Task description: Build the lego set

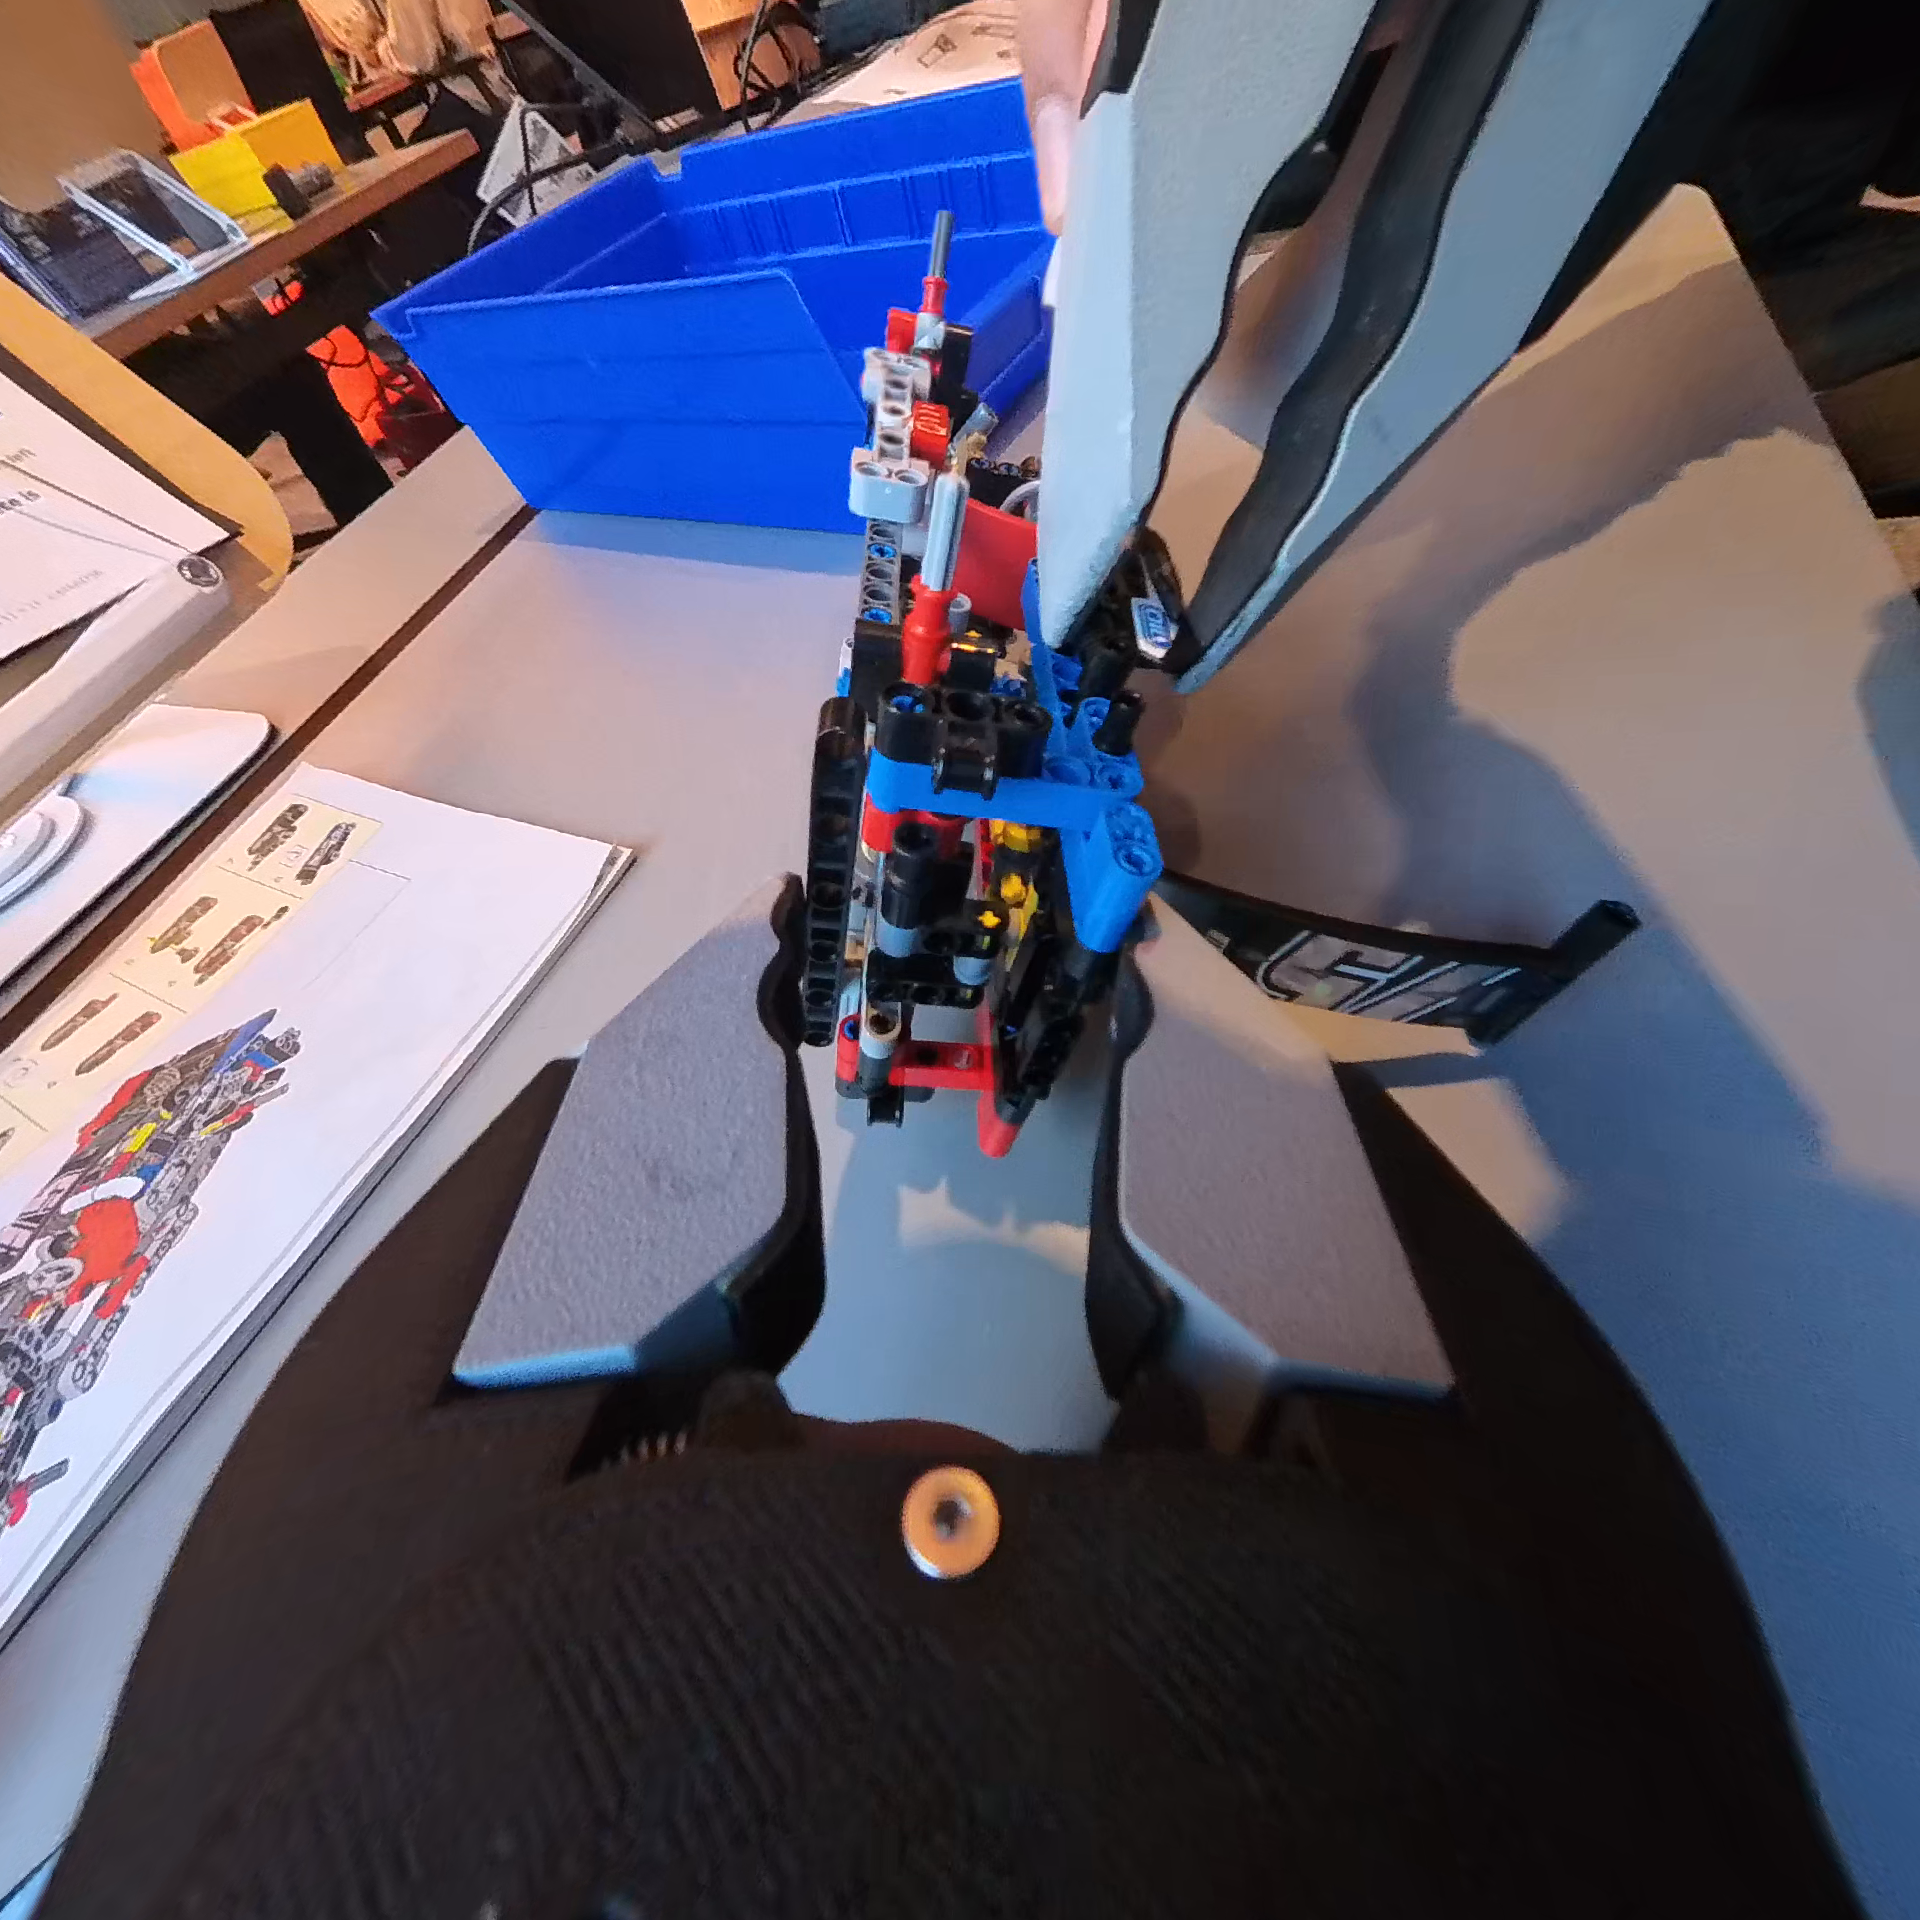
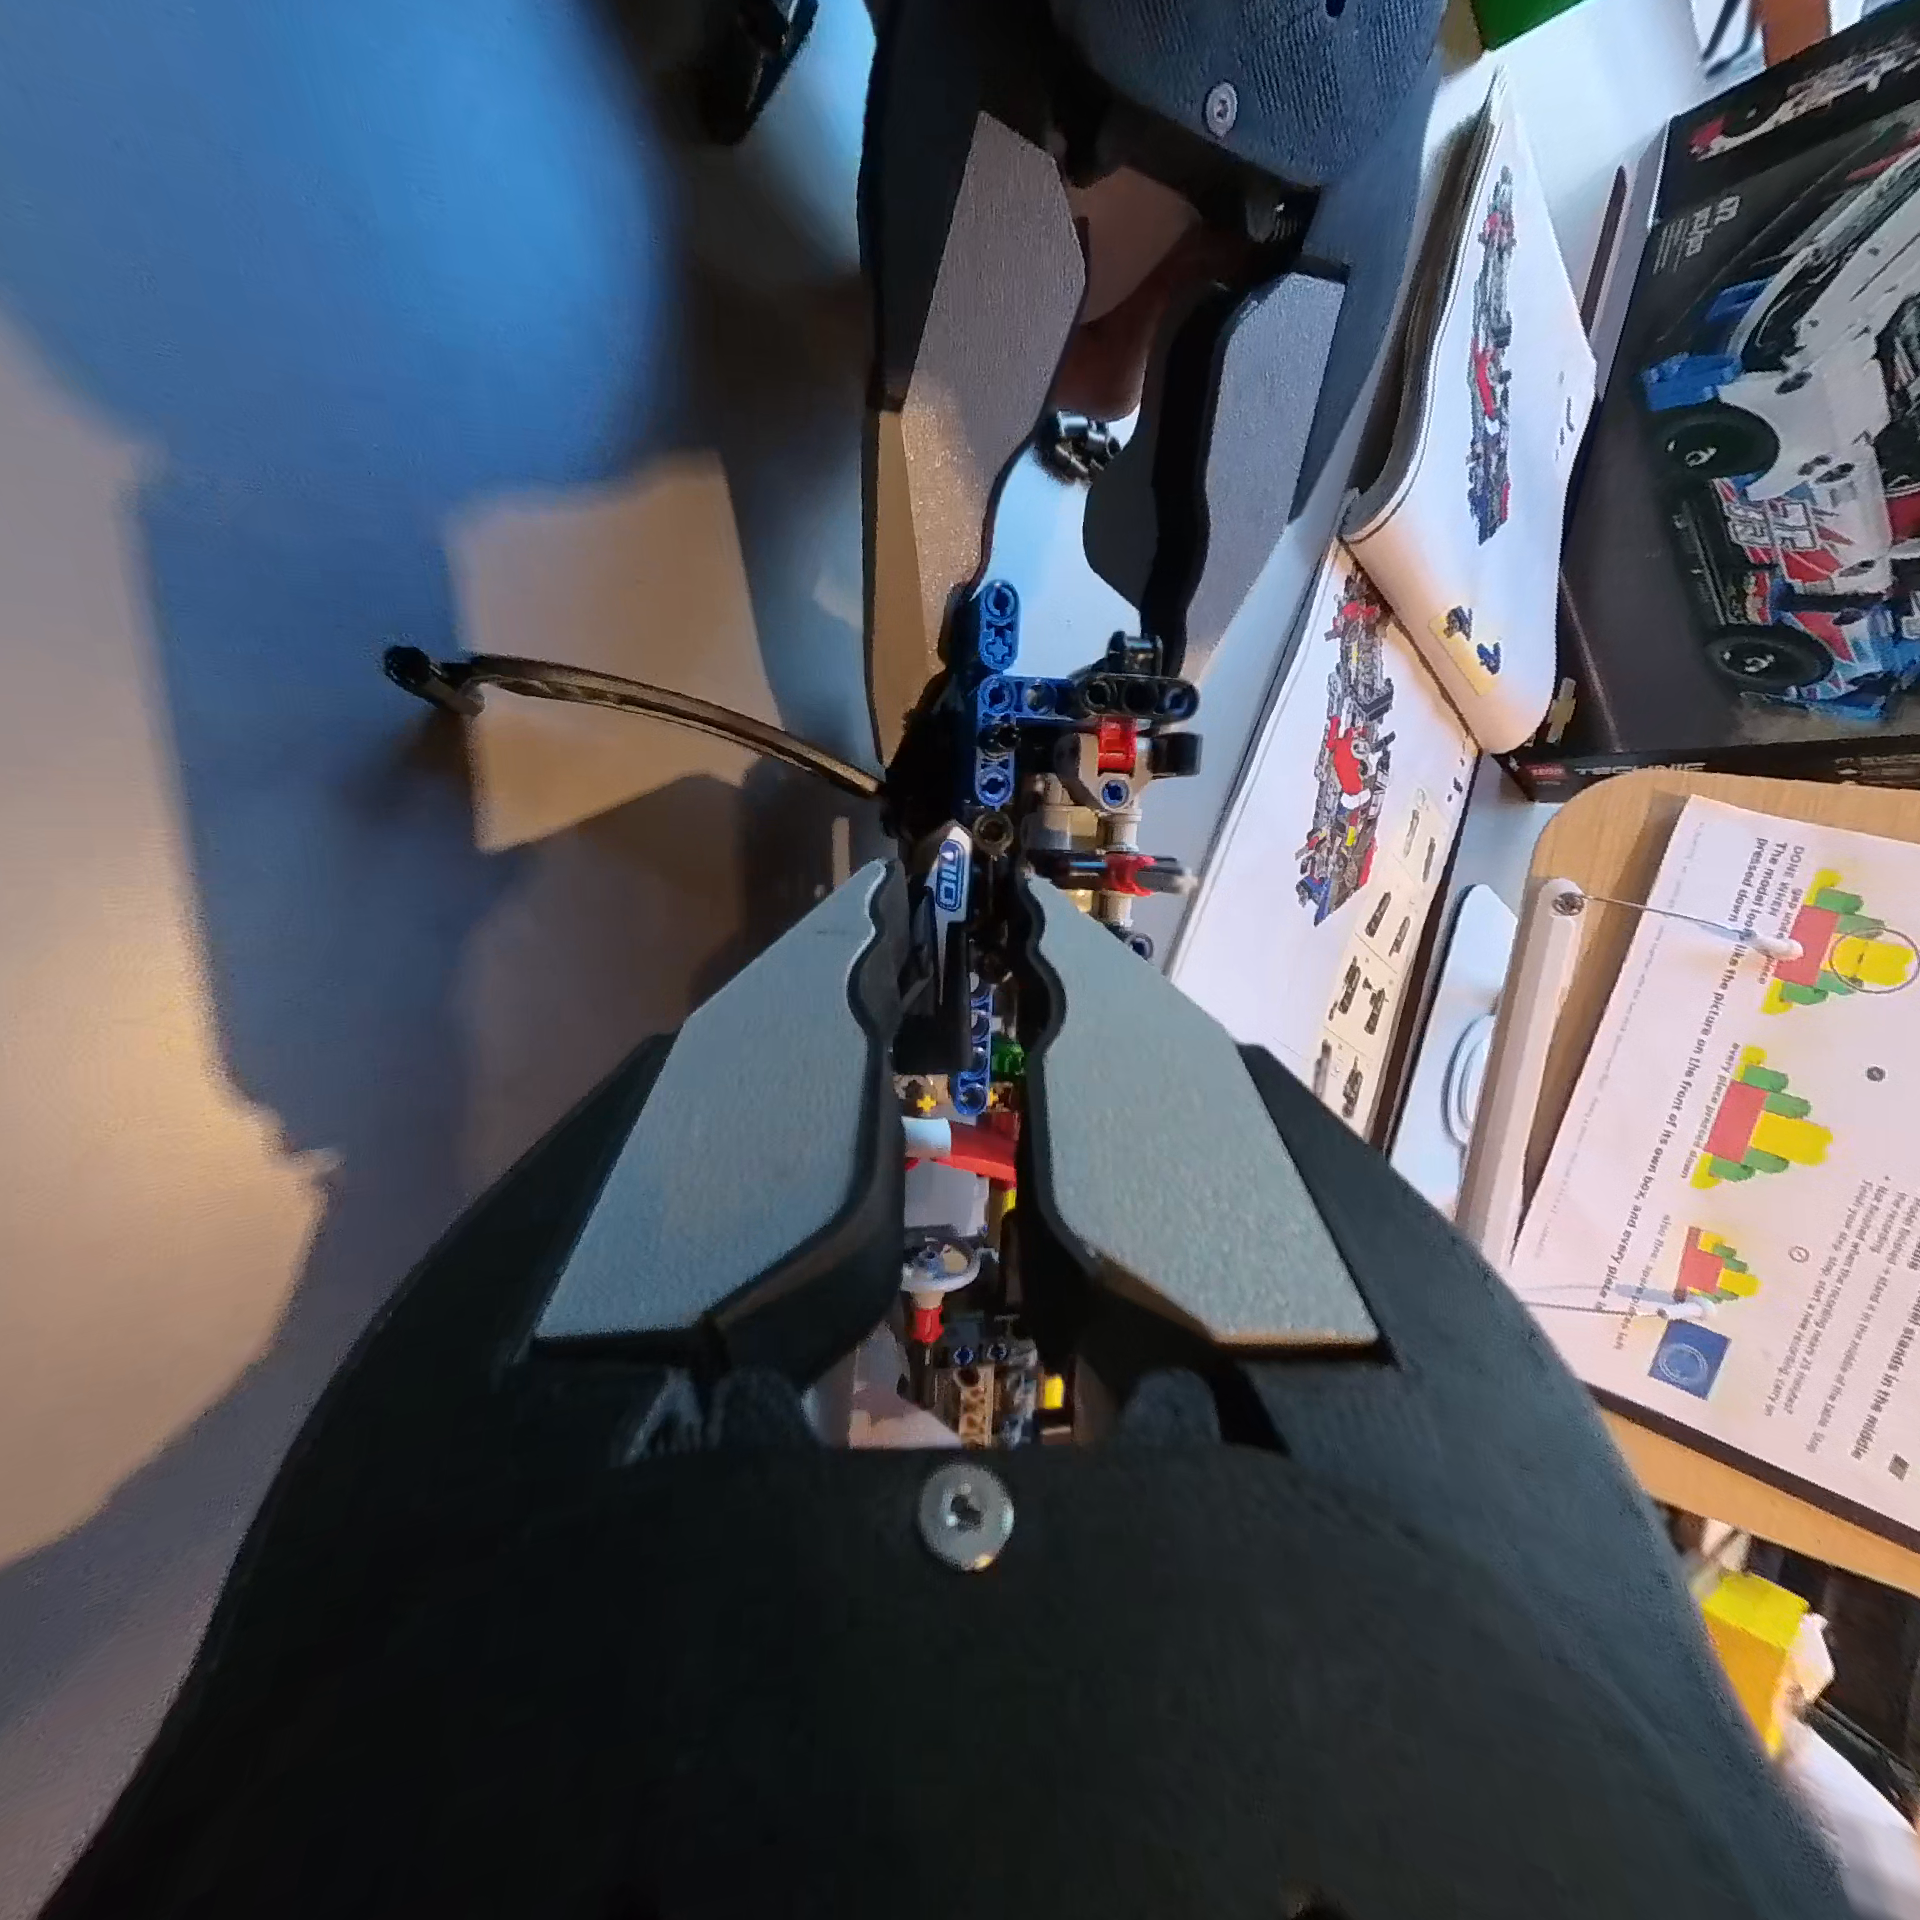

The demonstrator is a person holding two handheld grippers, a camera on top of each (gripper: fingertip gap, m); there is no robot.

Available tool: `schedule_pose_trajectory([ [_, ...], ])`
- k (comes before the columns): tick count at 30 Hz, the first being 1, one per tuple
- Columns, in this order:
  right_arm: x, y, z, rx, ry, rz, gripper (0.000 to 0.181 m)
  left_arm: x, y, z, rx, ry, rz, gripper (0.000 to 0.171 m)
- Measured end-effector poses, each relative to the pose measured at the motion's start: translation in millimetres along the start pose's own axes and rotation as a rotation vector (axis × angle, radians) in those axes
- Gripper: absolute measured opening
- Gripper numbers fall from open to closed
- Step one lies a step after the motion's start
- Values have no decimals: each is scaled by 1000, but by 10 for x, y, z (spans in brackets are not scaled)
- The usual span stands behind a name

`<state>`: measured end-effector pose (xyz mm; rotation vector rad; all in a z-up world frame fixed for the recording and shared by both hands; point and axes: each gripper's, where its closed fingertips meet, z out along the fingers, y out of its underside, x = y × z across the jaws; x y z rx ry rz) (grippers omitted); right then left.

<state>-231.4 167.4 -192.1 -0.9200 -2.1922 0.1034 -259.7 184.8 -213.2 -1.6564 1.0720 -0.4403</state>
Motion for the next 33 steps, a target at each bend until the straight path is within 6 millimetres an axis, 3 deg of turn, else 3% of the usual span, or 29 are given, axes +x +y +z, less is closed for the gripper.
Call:
schedule_pose_trajectory([
  [15, 10, 32, 42, -58, 10, -57, 15, -10, 13, 12, -2, -27, -17, 55],
  [19, 40, 68, 38, -141, 45, -235, 15, -20, 6, 18, -1, -29, -27, 56],
  [23, 55, 78, 50, -184, 34, -283, 15, -29, 7, 18, 11, -24, -42, 55],
  [33, 113, 80, 85, -193, 147, -102, 15, -27, -5, 19, 21, -34, -75, 56],
])
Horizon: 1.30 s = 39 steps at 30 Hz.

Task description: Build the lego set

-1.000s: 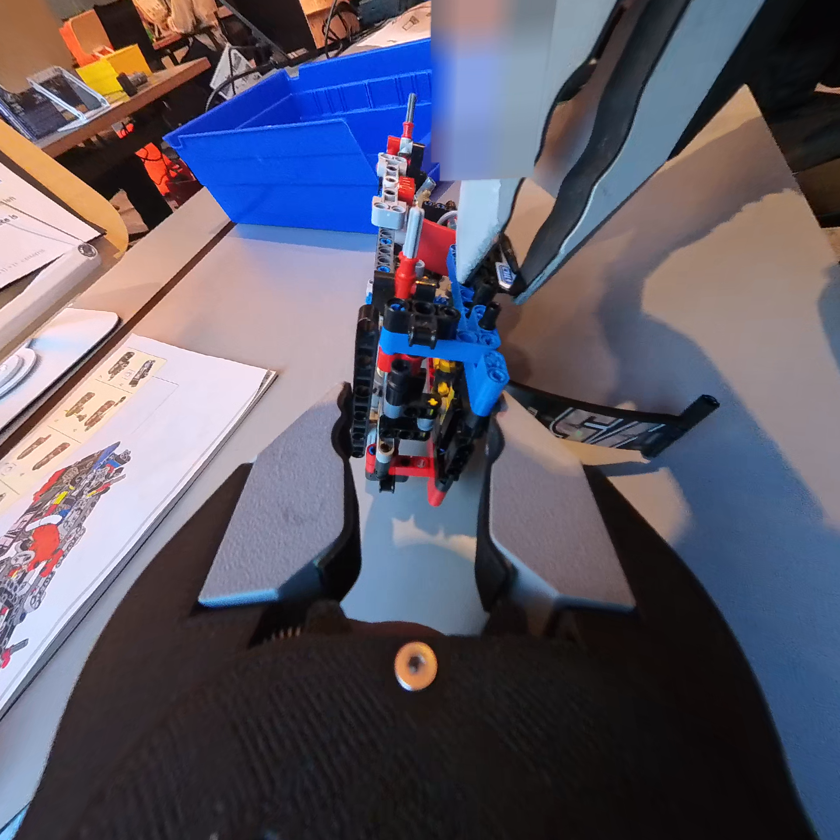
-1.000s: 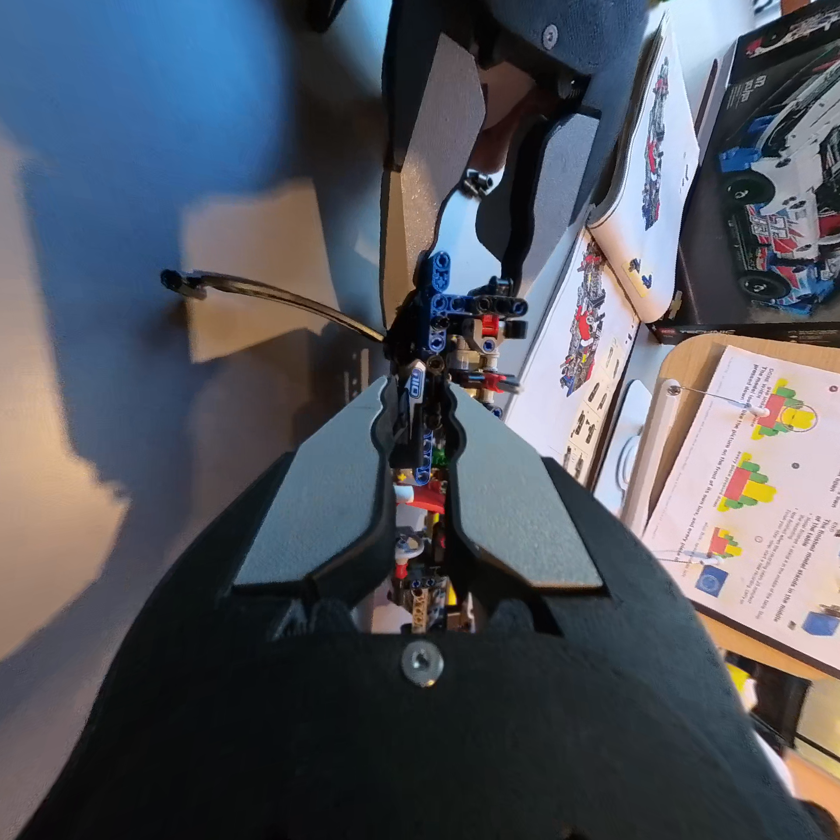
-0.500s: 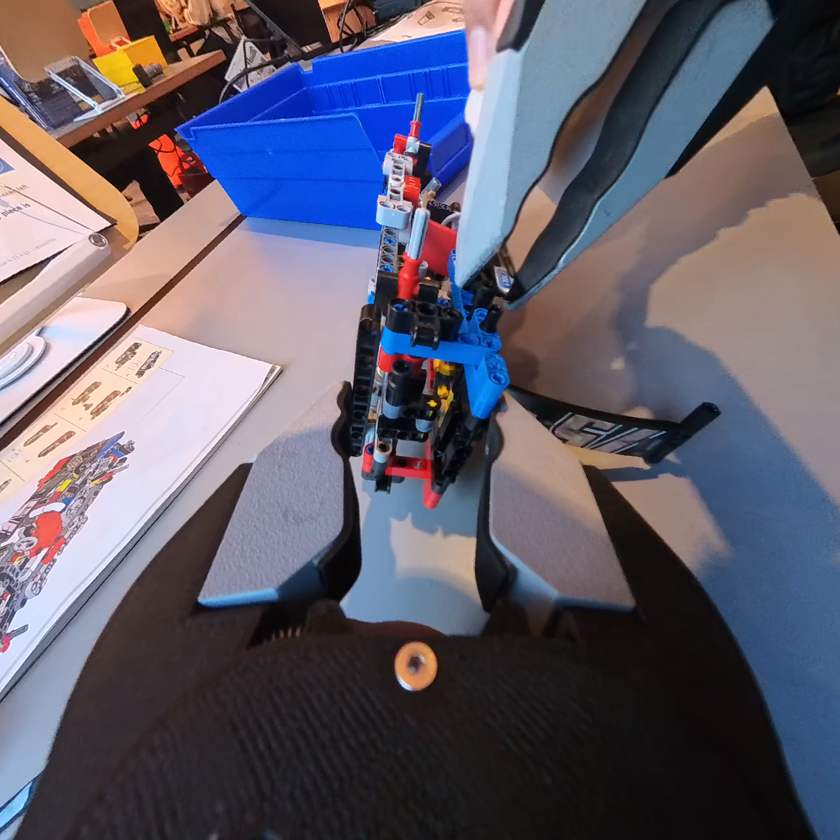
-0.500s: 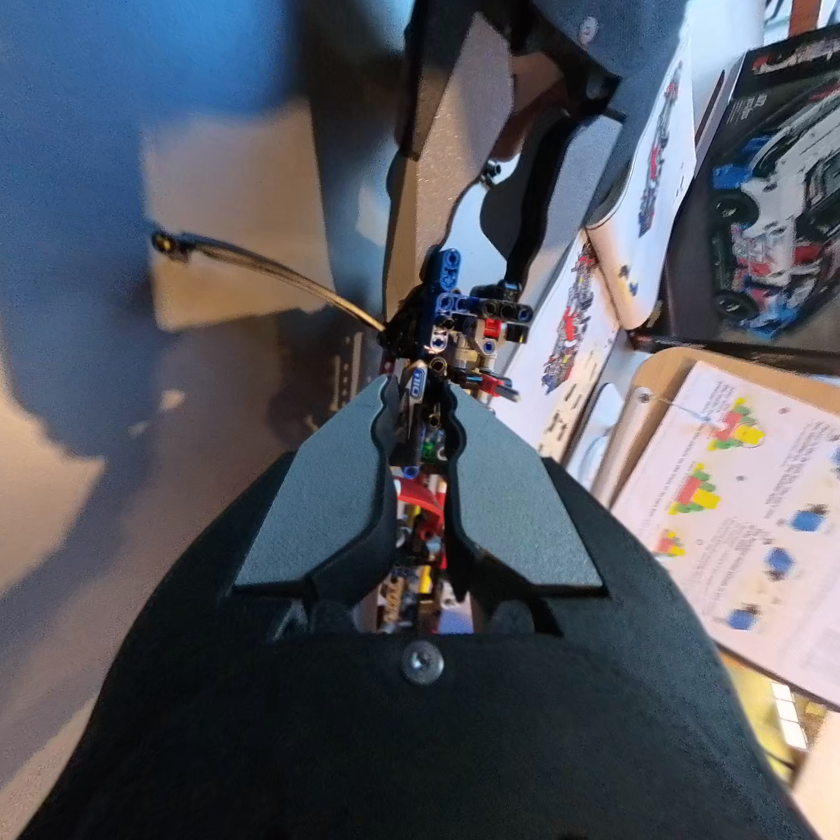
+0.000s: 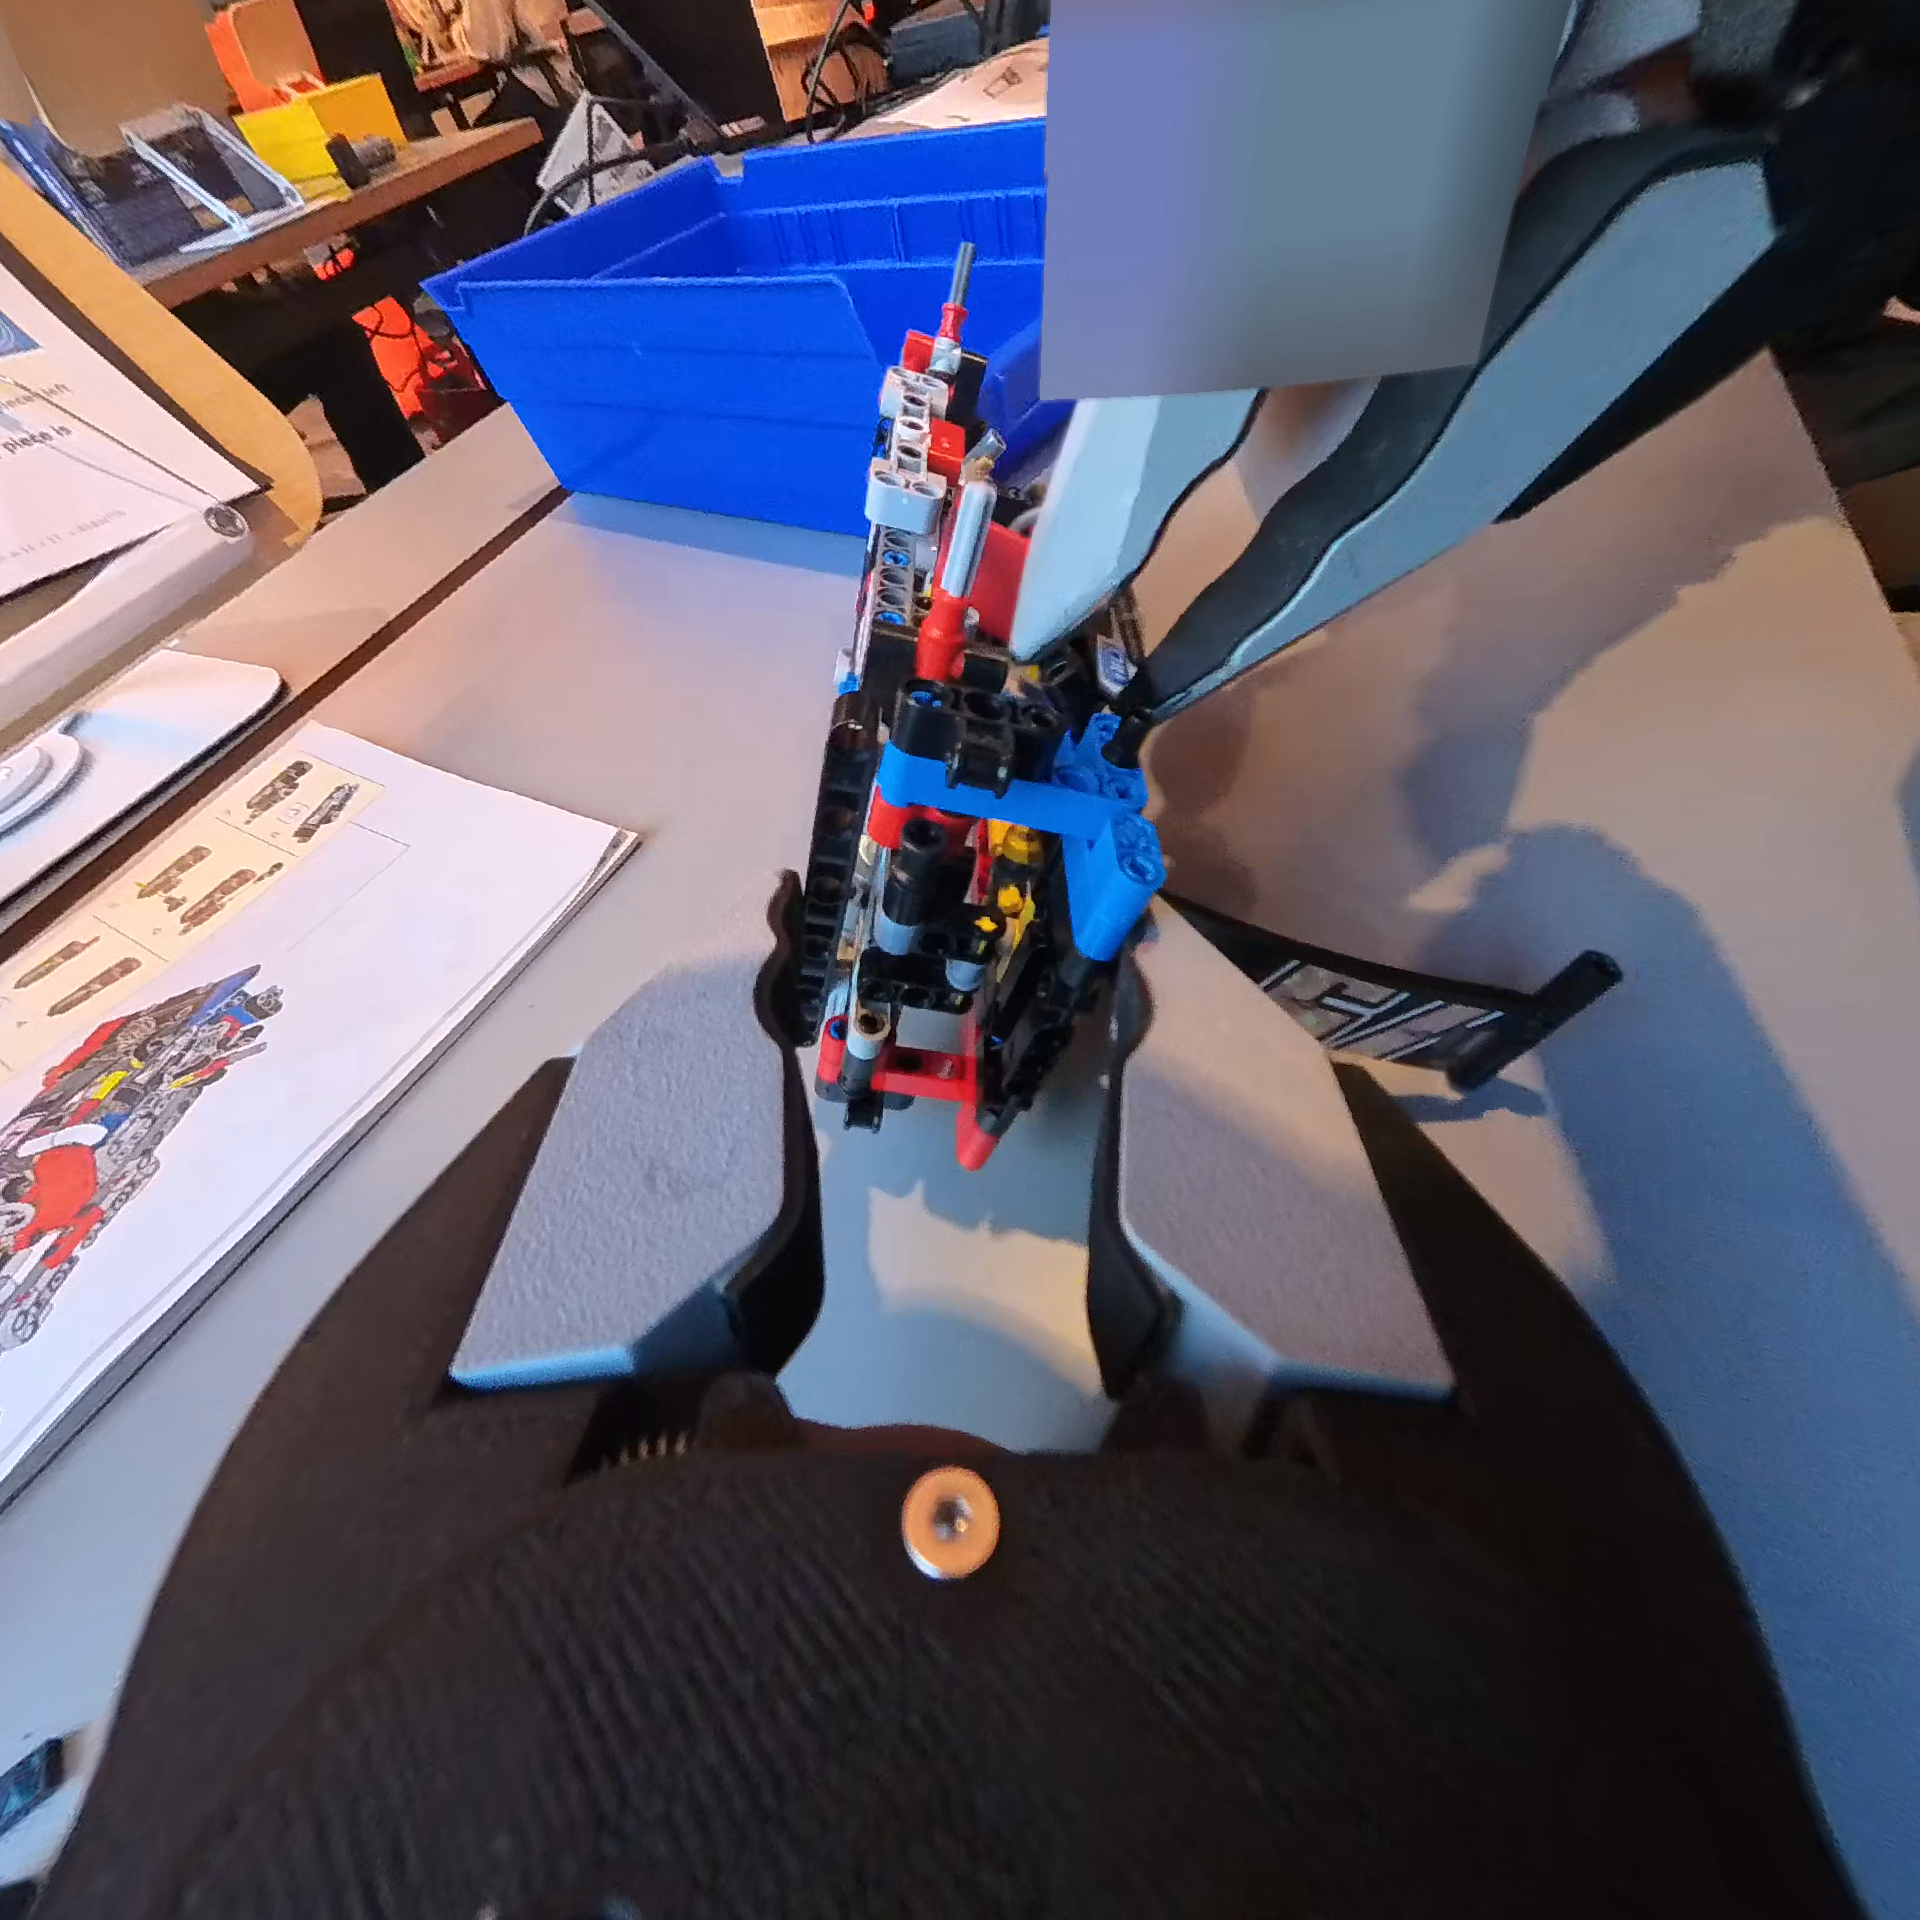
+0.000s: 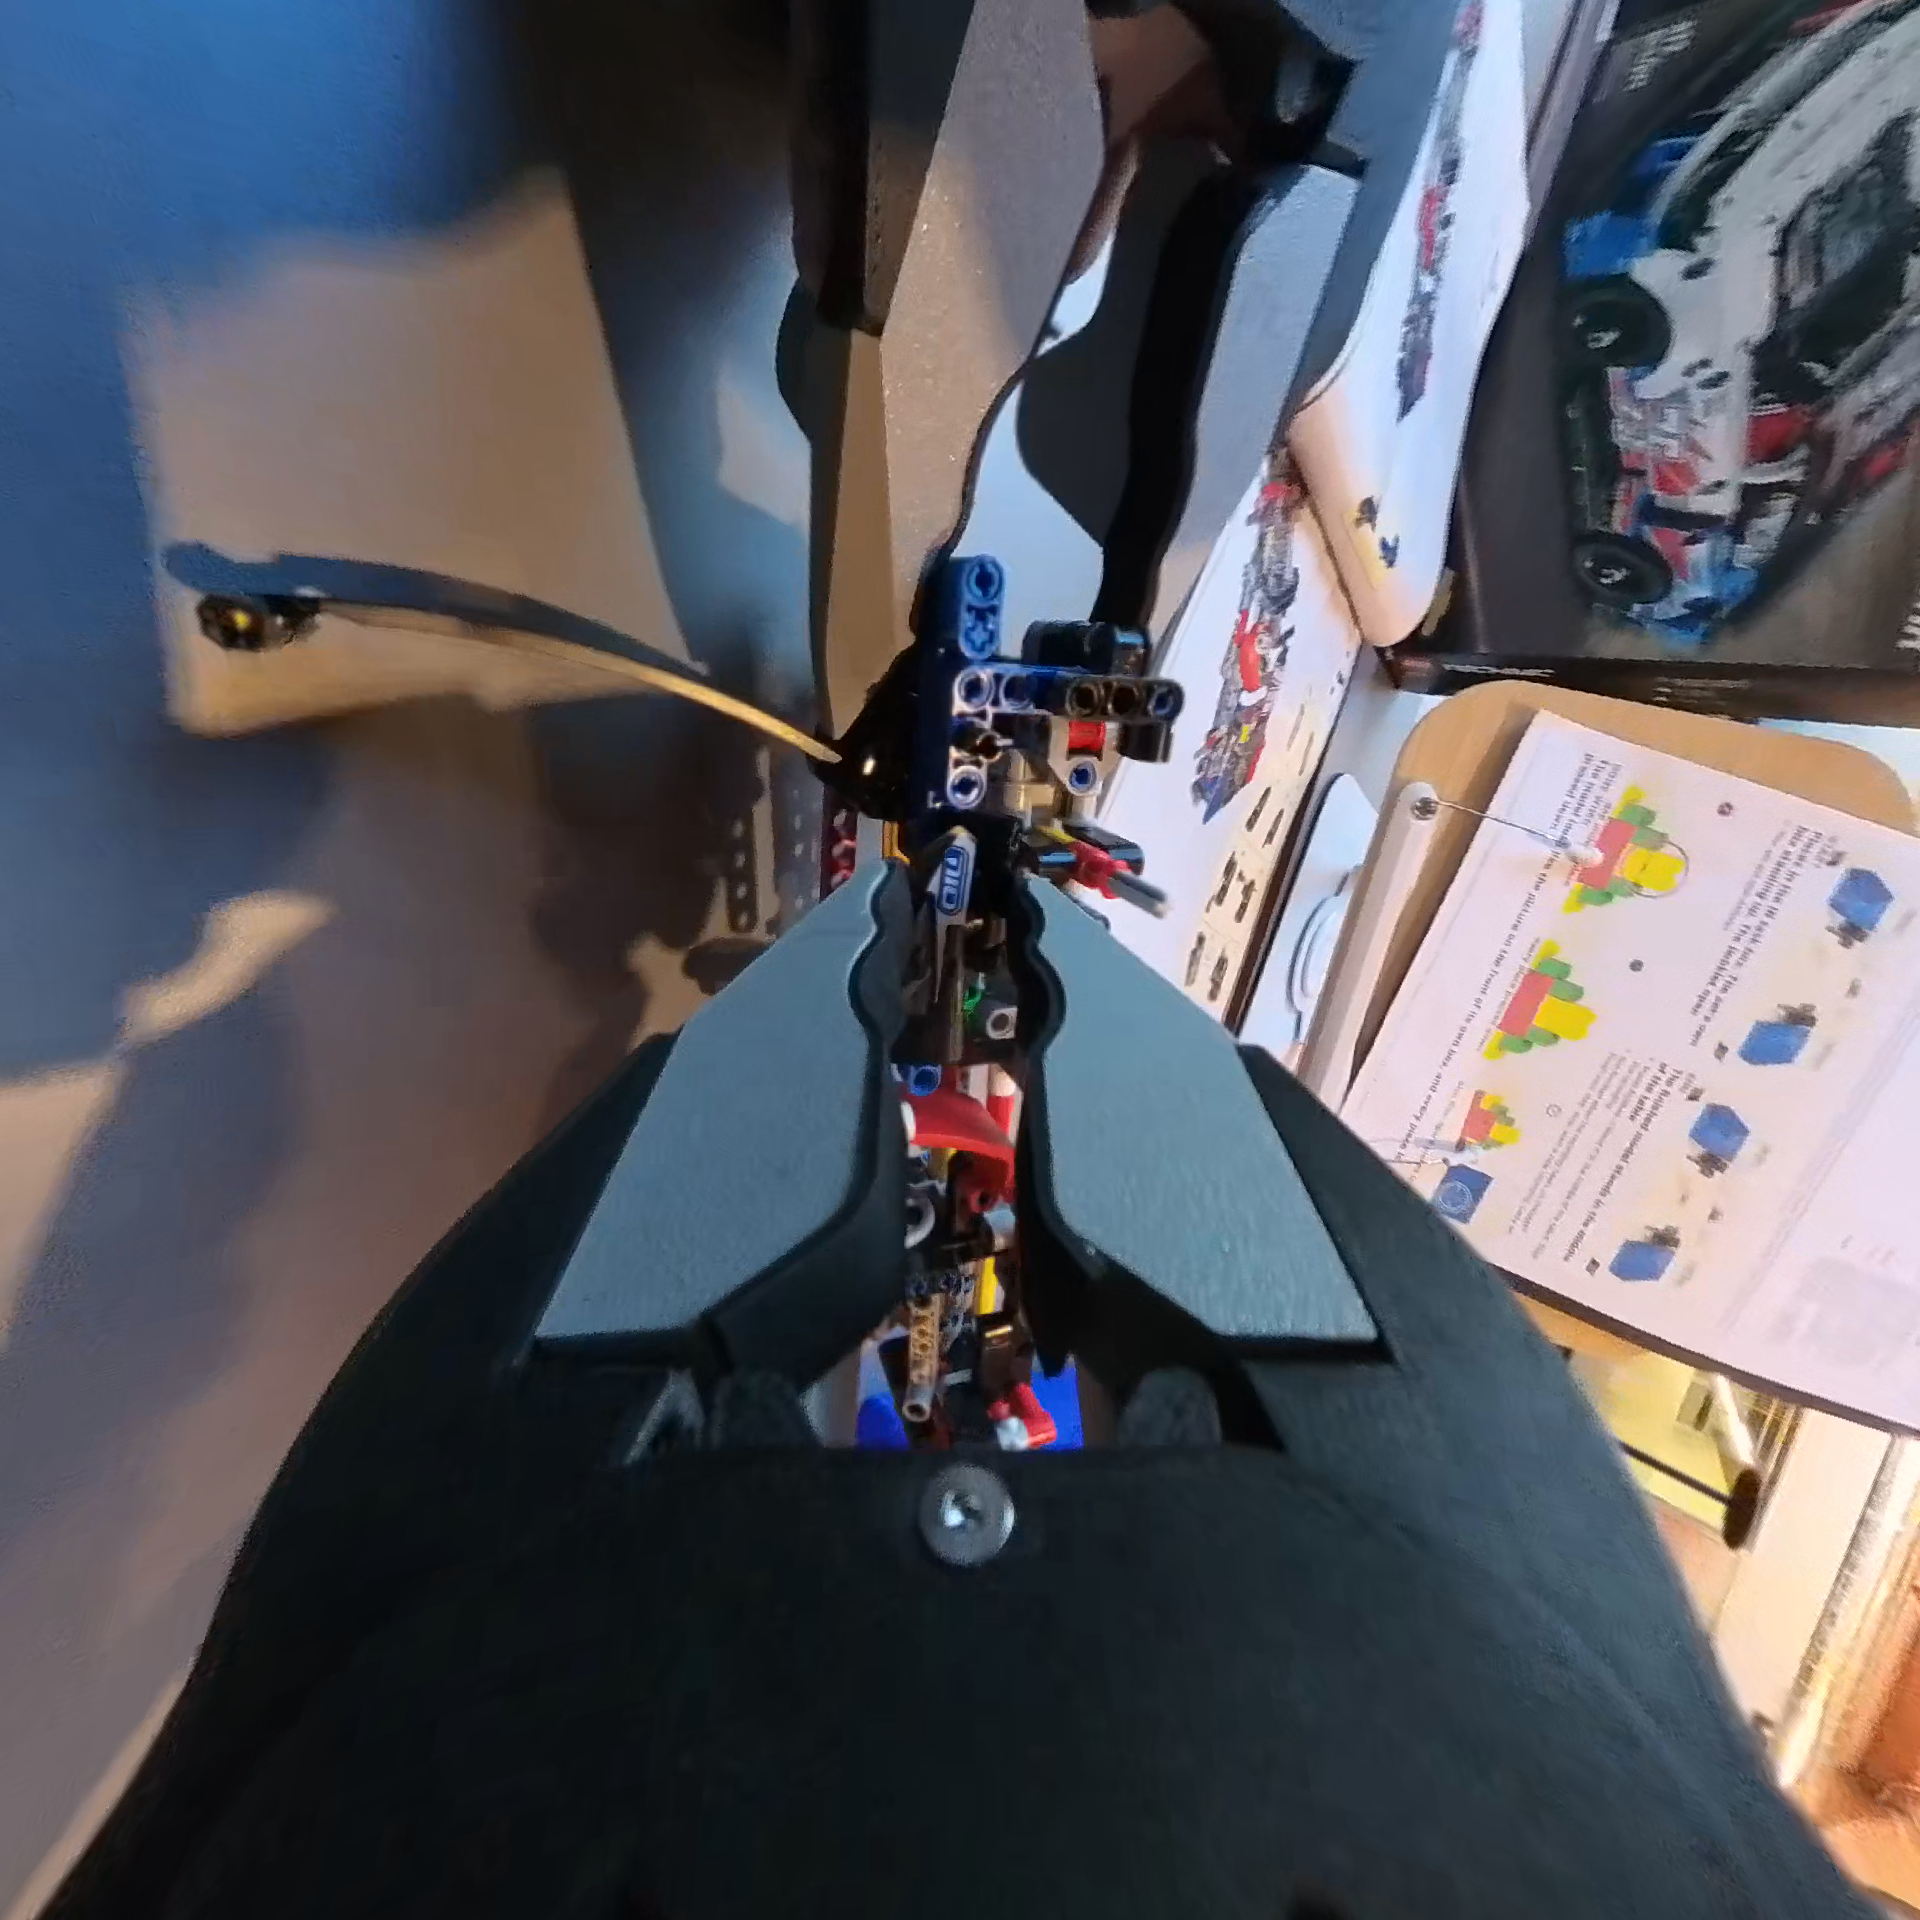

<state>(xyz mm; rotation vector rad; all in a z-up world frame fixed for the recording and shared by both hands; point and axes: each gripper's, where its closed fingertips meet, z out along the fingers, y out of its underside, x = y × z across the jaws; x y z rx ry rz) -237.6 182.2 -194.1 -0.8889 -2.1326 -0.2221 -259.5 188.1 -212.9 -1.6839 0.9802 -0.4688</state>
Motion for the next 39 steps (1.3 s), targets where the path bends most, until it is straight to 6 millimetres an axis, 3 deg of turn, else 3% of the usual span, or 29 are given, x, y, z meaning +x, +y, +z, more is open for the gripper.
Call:
schedule_pose_trajectory([
  [7, 39, 20, -47, 0, 186, -107, 15, 11, -15, -2, 7, -1, -9, 56],
  [13, 125, 191, -149, -18, 262, -26, 16, 6, -99, -152, 29, -25, -28, 59],
  [17, 76, 129, -253, 34, 210, 41, 15, 51, -479, -349, 103, -91, 59, 36],
  [20, 88, 64, -309, 65, 193, 80, 15, 229, -748, -315, 101, -48, 103, 30],
  [22, 85, 4, -347, 90, 185, 101, 15, 315, -801, -229, 70, 0, 71, 26],
  [28, 22, -83, -401, 137, 163, 144, 15, 428, -731, -70, 19, 84, 39, 4],
  [34, 32, -37, -423, 160, 139, 182, 15, 443, -664, -67, -13, 102, 25, 15],
  [39, -4, -90, -414, 207, 79, 218, 15, 477, -642, -52, -2, 159, -41, 10],
])
